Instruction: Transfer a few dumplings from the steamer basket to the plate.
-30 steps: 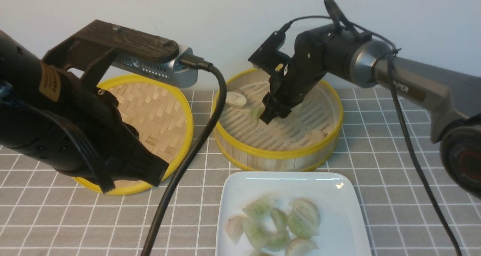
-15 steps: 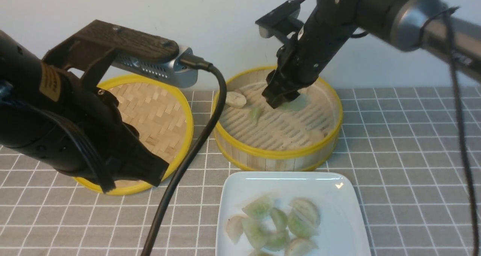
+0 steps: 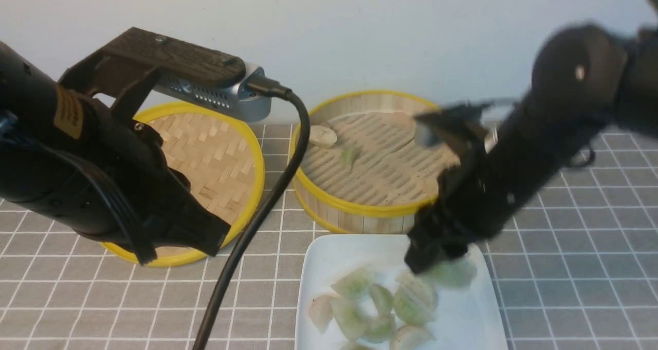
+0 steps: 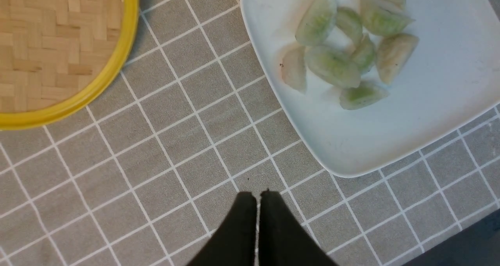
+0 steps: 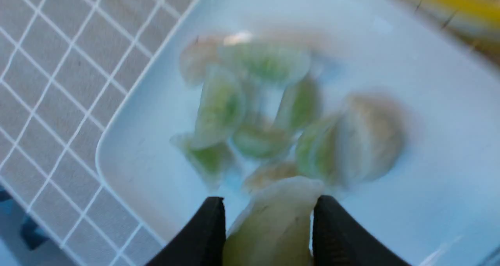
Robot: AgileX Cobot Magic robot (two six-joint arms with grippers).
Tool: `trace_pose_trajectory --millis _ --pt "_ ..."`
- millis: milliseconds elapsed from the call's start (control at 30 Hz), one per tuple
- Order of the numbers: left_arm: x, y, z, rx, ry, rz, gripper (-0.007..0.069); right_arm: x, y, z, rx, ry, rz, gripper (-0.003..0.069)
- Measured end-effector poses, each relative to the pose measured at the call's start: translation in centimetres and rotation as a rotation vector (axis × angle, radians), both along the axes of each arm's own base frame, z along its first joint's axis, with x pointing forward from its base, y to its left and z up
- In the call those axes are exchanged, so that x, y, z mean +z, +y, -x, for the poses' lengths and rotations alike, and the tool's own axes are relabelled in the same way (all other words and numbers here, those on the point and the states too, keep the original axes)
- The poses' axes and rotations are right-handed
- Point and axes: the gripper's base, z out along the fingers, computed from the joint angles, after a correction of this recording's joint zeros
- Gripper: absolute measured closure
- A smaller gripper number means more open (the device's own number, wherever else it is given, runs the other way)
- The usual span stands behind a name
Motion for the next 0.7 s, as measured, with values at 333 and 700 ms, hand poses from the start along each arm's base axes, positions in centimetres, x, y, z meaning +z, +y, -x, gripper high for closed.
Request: trace_pose_trajectory --millis 333,700 --pt "0.0 0.0 0.0 -0.001 -0.002 0.002 0.0629 -5.0 -0.5 1.9 -0.109 0.090 -0.013 0.0316" --pt "0.0 0.0 0.0 -0.004 -0.007 0.003 0.0629 -3.2 0.2 1.8 -0.093 0.133 -0.054 -0.0007"
